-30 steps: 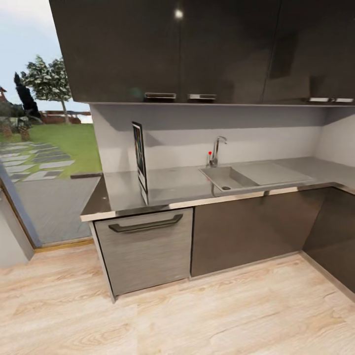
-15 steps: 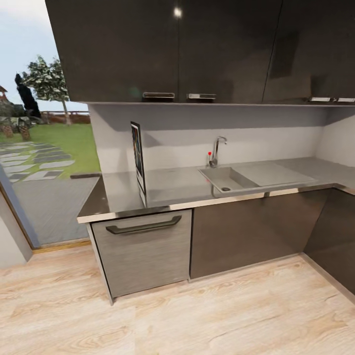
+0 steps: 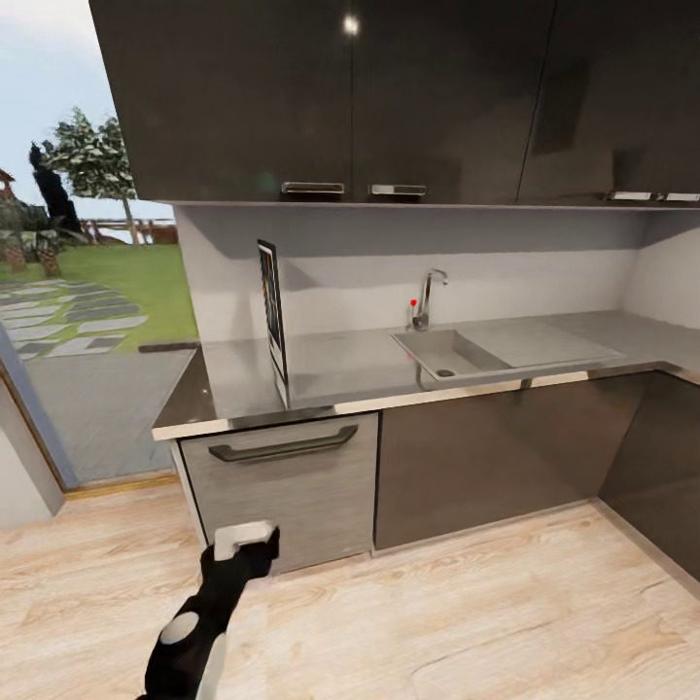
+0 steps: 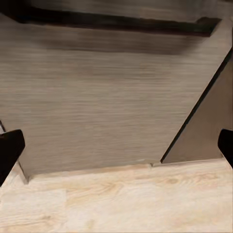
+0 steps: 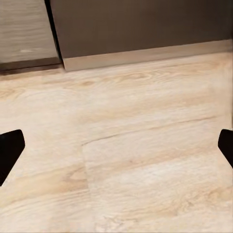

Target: Pick up the poster from the kitchen countertop and hang it on one of the wall nails in the kitchen.

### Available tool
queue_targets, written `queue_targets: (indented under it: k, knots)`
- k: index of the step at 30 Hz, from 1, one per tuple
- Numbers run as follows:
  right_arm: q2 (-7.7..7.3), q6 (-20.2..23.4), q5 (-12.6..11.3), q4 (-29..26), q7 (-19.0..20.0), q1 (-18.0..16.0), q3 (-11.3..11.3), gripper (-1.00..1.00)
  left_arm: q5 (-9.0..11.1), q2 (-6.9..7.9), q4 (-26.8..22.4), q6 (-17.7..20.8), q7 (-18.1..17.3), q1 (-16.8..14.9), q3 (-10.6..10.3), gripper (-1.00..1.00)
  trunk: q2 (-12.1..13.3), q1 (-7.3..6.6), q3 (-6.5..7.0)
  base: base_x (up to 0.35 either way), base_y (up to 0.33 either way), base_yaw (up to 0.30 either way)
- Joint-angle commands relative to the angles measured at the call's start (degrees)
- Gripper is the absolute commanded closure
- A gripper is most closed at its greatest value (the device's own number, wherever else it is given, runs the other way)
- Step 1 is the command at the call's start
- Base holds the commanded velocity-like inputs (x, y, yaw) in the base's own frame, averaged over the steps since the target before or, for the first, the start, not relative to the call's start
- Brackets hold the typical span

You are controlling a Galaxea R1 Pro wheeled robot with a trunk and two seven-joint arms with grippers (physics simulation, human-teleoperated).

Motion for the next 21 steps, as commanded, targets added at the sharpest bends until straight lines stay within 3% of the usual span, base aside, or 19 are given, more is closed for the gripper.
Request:
queue_targets:
  k: [1,3,5,8,13,16,21]
  knots:
    - [-0.01,-0.92,-0.01,-0.69,-0.07,0.62,-0.02,-1.00,0.04,0.00,-0.15,1.56,0.78,-1.54,-0.12,-1.00,-0.04,0.00,-0.07,0.000,0.000,0.000]
    - [-0.03,-2.55,-0.04,-3.62,-0.10,2.93,-0.03,-1.00,0.05,0.00,-0.25,4.23,1.46,-4.40,-0.19,-1.00,-0.04,0.00,-0.07,0.000,0.000,0.000]
    - [0.00,-3.43,0.00,-7.72,-0.11,5.75,-0.02,-1.00,0.07,0.00,-0.28,8.80,2.29,-10.23,-0.27,-1.00,-0.04,0.00,-0.07,0.000,0.000,0.000]
    - [0.03,-3.97,0.05,-12.19,-0.41,8.89,-0.02,-1.00,0.03,0.00,-0.09,11.08,2.74,-15.95,-0.30,-1.00,-0.04,0.00,-0.07,0.000,0.000,0.000]
    - [0.07,-4.25,0.12,-14.67,-2.81,10.66,0.02,-1.00,-0.09,0.00,2.67,12.35,5.68,-25.18,-0.30,-1.00,-0.04,0.00,-0.07,0.000,0.000,0.000]
    - [0.11,-4.32,0.29,-15.21,-4.31,11.08,0.05,-1.00,-0.09,0.00,8.99,12.63,8.85,-32.90,-0.28,-1.00,-0.04,0.00,-0.07,0.000,0.000,0.000]
    - [0.13,-4.34,0.39,-15.28,-4.84,11.22,0.06,-1.00,-0.08,0.00,17.94,12.66,10.22,-40.24,-0.28,-1.00,-0.04,0.00,-0.07,0.000,0.000,0.000]
